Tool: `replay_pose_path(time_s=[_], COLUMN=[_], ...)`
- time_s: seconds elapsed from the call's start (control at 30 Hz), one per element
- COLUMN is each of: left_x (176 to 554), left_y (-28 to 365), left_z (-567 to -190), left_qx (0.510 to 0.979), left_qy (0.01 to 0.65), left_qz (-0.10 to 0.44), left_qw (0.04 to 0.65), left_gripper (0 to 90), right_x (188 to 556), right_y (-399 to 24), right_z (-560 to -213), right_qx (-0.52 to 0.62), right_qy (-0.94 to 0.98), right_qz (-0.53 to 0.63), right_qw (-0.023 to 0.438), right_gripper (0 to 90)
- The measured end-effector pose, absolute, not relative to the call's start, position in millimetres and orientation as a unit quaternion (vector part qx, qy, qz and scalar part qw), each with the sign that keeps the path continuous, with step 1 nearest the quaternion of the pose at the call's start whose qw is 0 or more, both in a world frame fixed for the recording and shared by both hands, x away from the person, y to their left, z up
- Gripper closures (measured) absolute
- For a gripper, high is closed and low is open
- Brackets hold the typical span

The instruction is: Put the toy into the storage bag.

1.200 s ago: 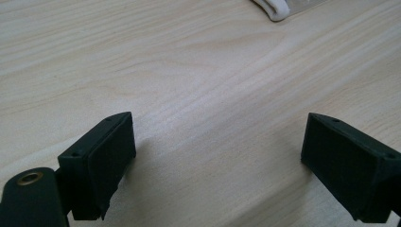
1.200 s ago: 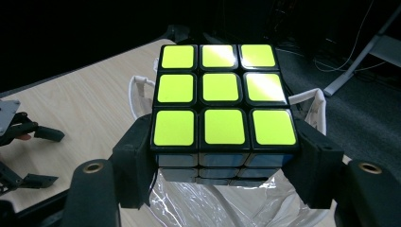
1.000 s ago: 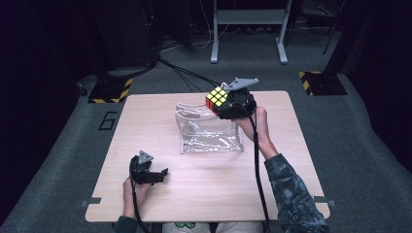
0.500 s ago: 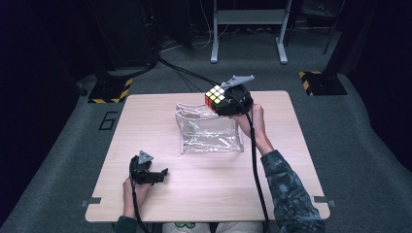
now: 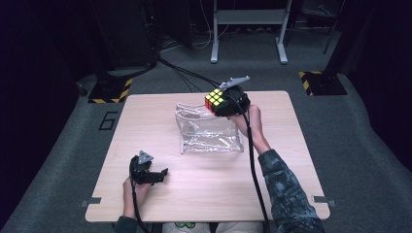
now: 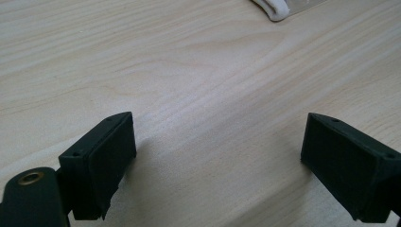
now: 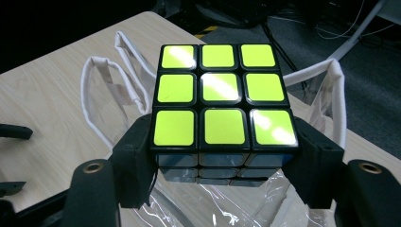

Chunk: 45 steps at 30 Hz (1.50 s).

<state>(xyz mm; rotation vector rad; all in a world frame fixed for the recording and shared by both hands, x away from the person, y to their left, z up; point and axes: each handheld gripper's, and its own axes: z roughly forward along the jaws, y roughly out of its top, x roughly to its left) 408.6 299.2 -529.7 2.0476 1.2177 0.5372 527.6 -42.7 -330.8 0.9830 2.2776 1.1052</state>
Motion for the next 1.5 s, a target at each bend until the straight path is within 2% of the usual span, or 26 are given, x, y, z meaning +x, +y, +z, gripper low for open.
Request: replay_pose_path(time_s=[1.3,1.33,1.4,1.5], left_x=[408.4,408.3,408.4,408.0], left_y=[299.2,299.2,299.2,299.0], left_z=[-529.6,-529.6,-529.6,-529.7], left_qx=[0.788,0.788,0.788,0.787], left_qy=[0.468,0.468,0.468,0.469], left_qz=[0.205,0.205,0.205,0.205], left_qw=[0.343,0.343,0.343,0.344], left_gripper=[10.9,10.9,10.9,11.0], right_x=[541.1,541.3,539.0,534.9], right_y=[-36.3,-37.0,-39.2,-41.4], right_z=[-354.6,-354.8,-352.1,-346.8], right_qx=[0.379,0.379,0.382,0.376], right_qy=[0.837,0.835,0.828,0.826], right_qz=[0.352,0.357,0.37,0.378], right_qw=[0.179,0.178,0.18,0.184], right_gripper=[33.6,32.0,16.8,10.2])
